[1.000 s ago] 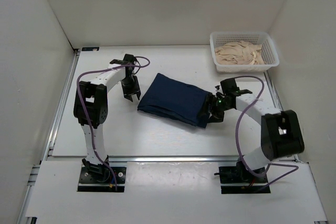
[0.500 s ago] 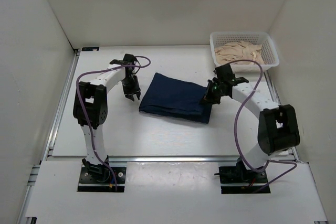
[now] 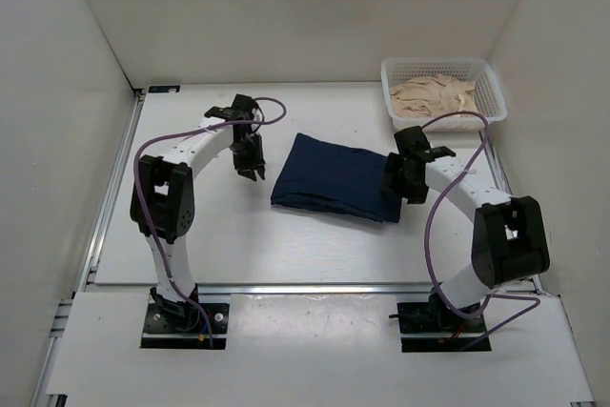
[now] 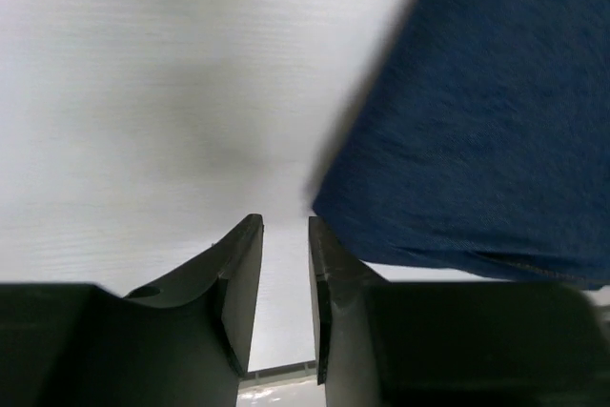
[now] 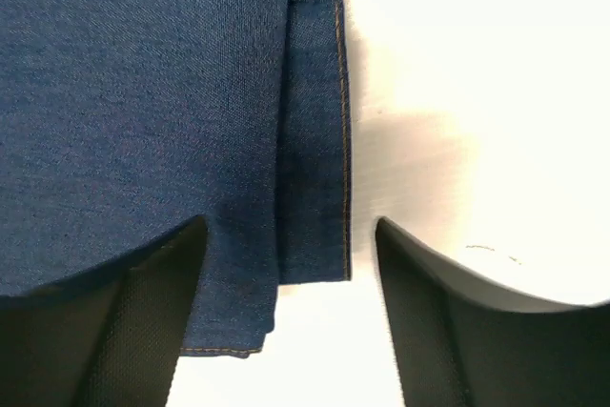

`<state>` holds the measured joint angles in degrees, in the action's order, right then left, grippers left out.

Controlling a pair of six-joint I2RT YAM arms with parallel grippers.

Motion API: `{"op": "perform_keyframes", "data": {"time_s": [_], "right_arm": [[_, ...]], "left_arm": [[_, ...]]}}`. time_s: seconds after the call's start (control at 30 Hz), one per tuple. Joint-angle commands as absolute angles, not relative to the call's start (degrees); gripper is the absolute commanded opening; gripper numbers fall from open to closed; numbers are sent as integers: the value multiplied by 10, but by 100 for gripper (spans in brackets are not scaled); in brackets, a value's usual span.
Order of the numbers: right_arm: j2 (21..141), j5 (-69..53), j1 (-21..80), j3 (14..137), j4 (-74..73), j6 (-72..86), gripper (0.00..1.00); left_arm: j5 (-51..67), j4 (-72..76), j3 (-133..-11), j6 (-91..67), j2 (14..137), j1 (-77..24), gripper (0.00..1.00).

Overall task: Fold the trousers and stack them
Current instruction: Fold the trousers

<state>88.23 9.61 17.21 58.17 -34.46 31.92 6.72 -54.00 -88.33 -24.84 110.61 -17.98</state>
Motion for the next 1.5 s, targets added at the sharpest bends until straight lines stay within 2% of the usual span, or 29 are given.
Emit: {"op": "perform_keyframes", "data": {"time_s": [0.0, 0.13, 0.17, 0.33, 0.4, 0.43, 0.53, 0.57, 0.63, 0.93, 1.07, 1.17, 1.2, 1.23, 1.27, 1.3, 1.37, 1.47], "right_arm": [[850, 129, 171, 580, -351, 323, 78], [843, 76, 152, 559, -351, 330, 90], [843, 56, 144, 554, -332, 330, 92], [884, -46, 108, 540, -289, 311, 92], [907, -56, 108, 540, -273, 306, 84], [913, -61, 108, 540, -268, 306, 66], [943, -68, 108, 540, -256, 301, 38], [960, -68, 108, 540, -256, 301, 19], [976, -73, 102, 546, -256, 294, 1], [998, -73, 96, 583, -267, 280, 1], [1011, -55, 96, 634, -280, 256, 1], [992, -15, 96, 686, -308, 251, 1], [972, 1, 101, 716, -318, 250, 3], [960, 17, 101, 729, -328, 250, 11], [948, 31, 106, 742, -344, 243, 25], [918, 43, 106, 750, -351, 243, 61], [863, 85, 106, 757, -366, 243, 89], [780, 150, 106, 737, -377, 258, 92]], "left_arm": [[91, -538, -880, -222, 1078, -217, 37], [107, -550, -903, -206, 1091, -262, 28], [107, -550, -909, -206, 1098, -273, 21], [113, -534, -882, -214, 1148, -307, 12], [119, -514, -868, -222, 1168, -312, 10], [119, -514, -862, -228, 1168, -329, 10], [86, -514, -840, -236, 1182, -346, 10], [70, -514, -825, -248, 1182, -354, 10], [60, -509, -805, -259, 1169, -360, 10], [35, -509, -661, -316, 1010, -366, 10], [25, -518, -701, -323, 967, -366, 10], [0, -553, -790, -323, 978, -351, 10], [-12, -561, -836, -323, 983, -345, 10], [-18, -569, -859, -323, 995, -345, 10], [-25, -578, -882, -323, 1002, -345, 10], [-32, -595, -904, -323, 1007, -340, 10], [-48, -621, -974, -317, 1018, -324, 10], [-54, -628, -989, -317, 1004, -309, 10]]}}
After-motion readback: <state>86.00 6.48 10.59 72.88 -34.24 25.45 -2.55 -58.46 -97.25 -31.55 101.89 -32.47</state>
